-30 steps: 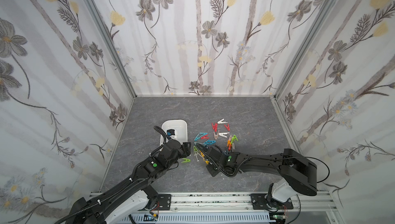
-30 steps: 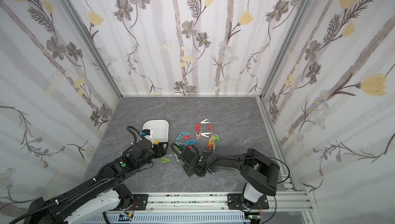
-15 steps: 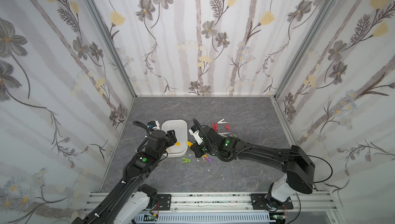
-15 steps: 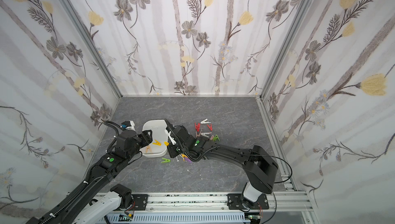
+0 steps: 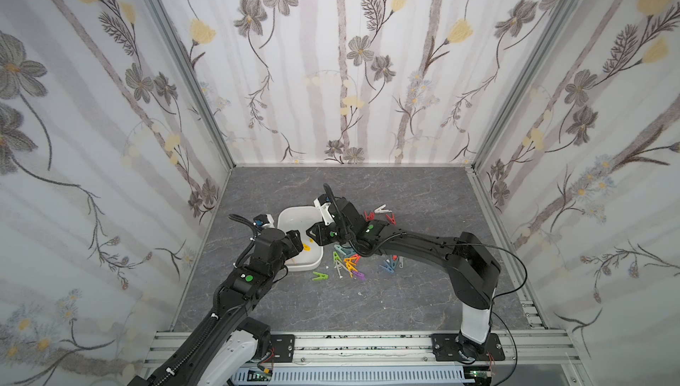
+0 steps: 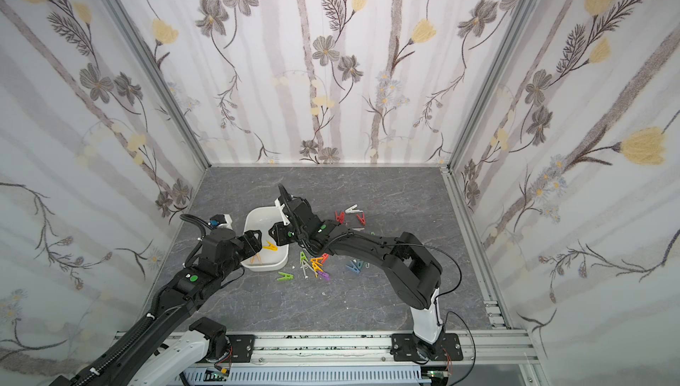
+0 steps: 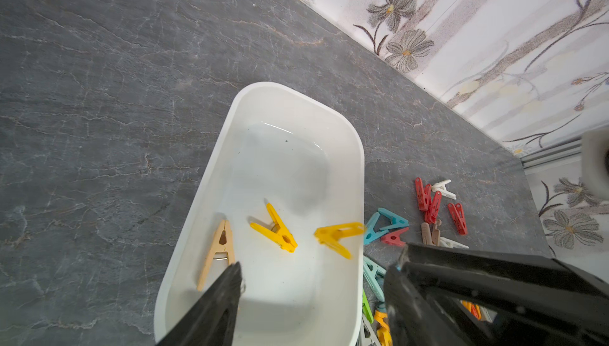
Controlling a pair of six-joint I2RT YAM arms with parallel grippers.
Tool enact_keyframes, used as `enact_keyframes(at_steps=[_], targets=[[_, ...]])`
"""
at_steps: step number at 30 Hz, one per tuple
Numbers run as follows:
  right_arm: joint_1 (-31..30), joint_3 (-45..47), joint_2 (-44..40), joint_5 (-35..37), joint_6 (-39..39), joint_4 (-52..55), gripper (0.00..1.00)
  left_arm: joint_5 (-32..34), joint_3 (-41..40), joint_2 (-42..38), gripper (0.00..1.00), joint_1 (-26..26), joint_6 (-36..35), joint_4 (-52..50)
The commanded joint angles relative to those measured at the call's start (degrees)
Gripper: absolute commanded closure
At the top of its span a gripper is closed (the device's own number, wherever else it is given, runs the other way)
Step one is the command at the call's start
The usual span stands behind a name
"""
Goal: Put the clothespins into the storage box
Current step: Place the clothespin in the storage box, then pick up the clothespin from the center of the board.
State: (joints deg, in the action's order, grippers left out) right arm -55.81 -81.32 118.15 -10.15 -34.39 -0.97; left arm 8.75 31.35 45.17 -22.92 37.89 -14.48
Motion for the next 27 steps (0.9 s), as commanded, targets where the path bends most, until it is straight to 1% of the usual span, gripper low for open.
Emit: enact_keyframes(at_steps=[1,6,9,11,15,16,19,22,24,25,27], targets=[[0.0,0.9,-1.6,2.9,1.3,-0.1,0.65,-0.8,-0.2,-0.3,0.32,0.1,0.7,1.7],[-0.2,9.2,-8.0,9.0,3.3,4.0,0.66,-1.1,0.6,-0.5,0.33,-0.7,-0.9,0.4],[-0.4,14.8,-11.2,12.1,3.9,7.9,0.66,-0.5,0.8,-0.7,0.33,-3.2,-1.8,-0.4],[-0.7,18.3,-13.1,13.1,3.9,9.5,0.67,0.4,0.6,-0.9,0.34,-6.6,-1.9,-0.2],[-0.8,25.1,-17.0,14.5,4.2,10.7,0.67,2.9,-0.5,0.2,0.34,-15.7,-0.2,1.4],[-1.1,25.7,-17.5,14.4,4.8,11.2,0.67,3.4,-1.1,0.9,0.34,-17.9,0.6,2.1],[-3.2,24.6,-16.4,14.5,5.8,13.6,0.66,5.1,-3.2,2.4,0.34,-22.6,3.4,4.0],[-5.4,23.3,-13.7,13.7,3.8,12.3,0.65,5.5,-5.8,2.9,0.34,-23.5,6.1,4.9],[-6.4,21.3,-11.1,13.7,2.6,12.2,0.64,7.3,-7.1,2.3,0.34,-23.1,7.4,3.9],[-6.8,20.1,-9.9,13.9,2.0,12.3,0.64,8.3,-7.3,1.7,0.34,-22.2,8.1,2.5],[-7.1,18.0,-7.9,14.2,1.3,13.2,0.63,8.2,-7.3,0.5,0.34,-19.2,8.4,0.3]])
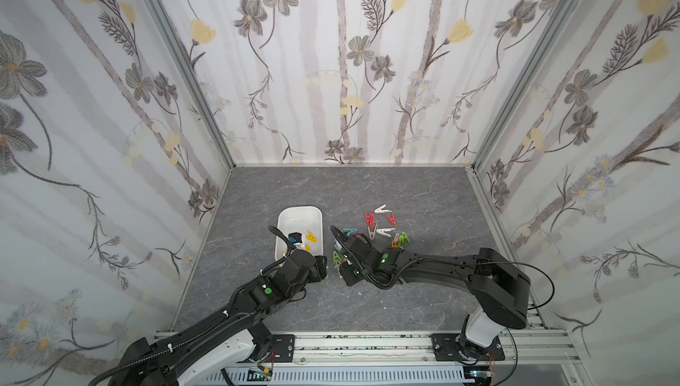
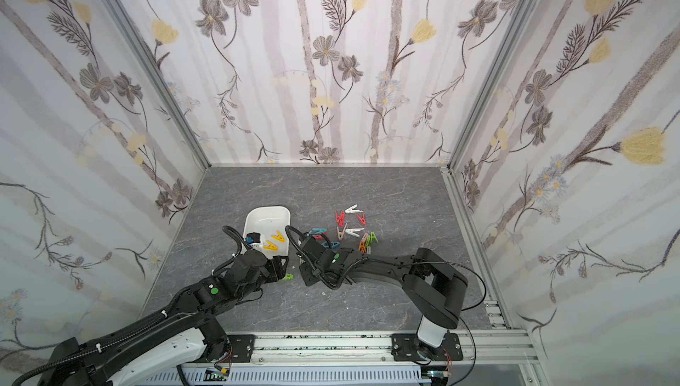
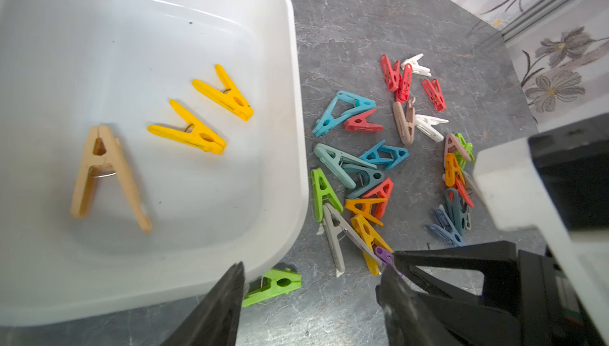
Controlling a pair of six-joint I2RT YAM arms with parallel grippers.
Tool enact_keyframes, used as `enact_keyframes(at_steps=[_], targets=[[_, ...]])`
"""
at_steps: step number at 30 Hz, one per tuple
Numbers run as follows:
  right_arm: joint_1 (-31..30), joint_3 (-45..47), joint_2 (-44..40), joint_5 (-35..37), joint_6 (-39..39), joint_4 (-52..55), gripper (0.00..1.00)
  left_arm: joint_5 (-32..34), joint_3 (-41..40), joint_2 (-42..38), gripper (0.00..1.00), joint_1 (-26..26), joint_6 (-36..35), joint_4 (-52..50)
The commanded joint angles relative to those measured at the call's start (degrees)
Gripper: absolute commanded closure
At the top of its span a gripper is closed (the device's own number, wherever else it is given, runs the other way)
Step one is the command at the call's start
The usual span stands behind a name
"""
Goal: Put the clothespins into the storage box
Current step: Pick up the clothespin from the center of the board.
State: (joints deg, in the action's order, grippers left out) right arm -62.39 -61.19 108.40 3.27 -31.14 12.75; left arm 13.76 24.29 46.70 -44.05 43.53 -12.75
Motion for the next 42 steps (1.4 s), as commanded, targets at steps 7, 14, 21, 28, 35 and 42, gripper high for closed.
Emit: enact_keyframes(at_steps=[7,14,21,28,35,42], targets=[[-0.7,-6.9,7.1,1.5,-2.2,1.9,0.65,0.4,-1.0,-6.8,0.33,8.9,0.9,-2.8],[-0.5,-8.3,10.4,2.1,-2.5,3.2,0.72,-0.7,-1.2,-6.4,0.33,9.4,0.9,-2.2],[-0.5,-9.6,12.0,2.3,-3.1,4.7,0.85,-0.7,-0.3,-6.2,0.33,9.4,0.3,-2.0],[-0.5,-3.6,3.5,3.8,-2.8,1.5,0.91,0.1,1.8,-5.9,0.33,9.7,-1.9,-3.3],[1.7,-0.5,-8.9,-3.0,-1.4,0.9,0.91,1.1,8.9,-7.1,0.32,12.8,-7.8,-7.9],[4.9,-6.6,-4.0,-16.5,-5.8,-13.7,0.92,-3.2,7.5,-5.7,0.33,13.0,-5.4,-3.6]])
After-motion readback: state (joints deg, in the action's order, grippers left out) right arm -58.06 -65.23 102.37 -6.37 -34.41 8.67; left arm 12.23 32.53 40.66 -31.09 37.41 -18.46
